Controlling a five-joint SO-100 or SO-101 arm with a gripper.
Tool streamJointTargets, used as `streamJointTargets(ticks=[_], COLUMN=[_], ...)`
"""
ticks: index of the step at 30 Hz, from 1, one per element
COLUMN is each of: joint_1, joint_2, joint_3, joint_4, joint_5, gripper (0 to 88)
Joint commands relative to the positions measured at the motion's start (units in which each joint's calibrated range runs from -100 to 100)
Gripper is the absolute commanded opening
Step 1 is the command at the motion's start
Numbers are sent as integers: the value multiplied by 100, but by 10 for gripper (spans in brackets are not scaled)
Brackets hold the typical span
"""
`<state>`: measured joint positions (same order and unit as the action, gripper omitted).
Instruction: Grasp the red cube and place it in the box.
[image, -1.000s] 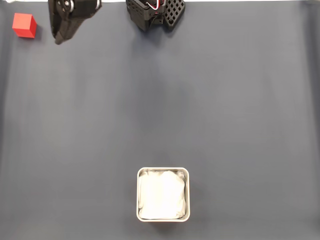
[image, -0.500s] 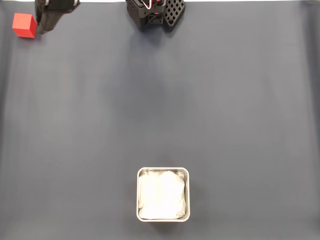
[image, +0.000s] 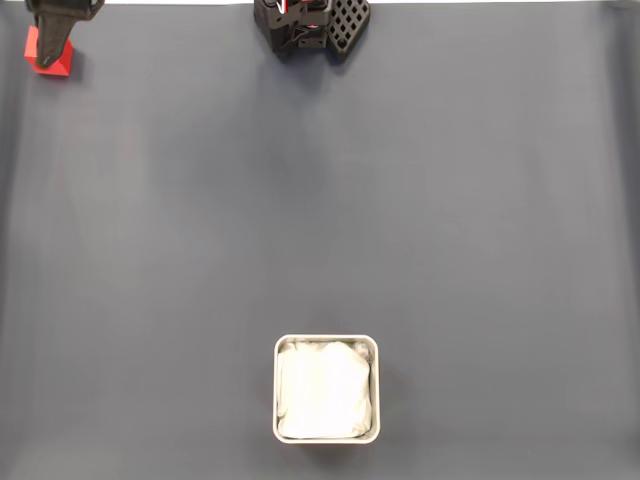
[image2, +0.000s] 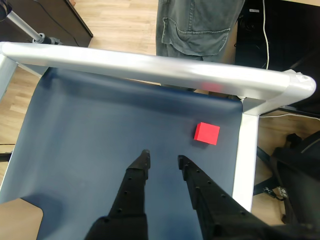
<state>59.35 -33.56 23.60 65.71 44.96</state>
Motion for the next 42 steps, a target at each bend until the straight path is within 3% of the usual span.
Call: streamJointTargets(ticks=[1, 42], joint_1=[251, 1409], joint_2=[90, 1788], joint_3=[-15, 496], joint_4=[-317, -2112], joint_5=[49, 225], gripper=[151, 293])
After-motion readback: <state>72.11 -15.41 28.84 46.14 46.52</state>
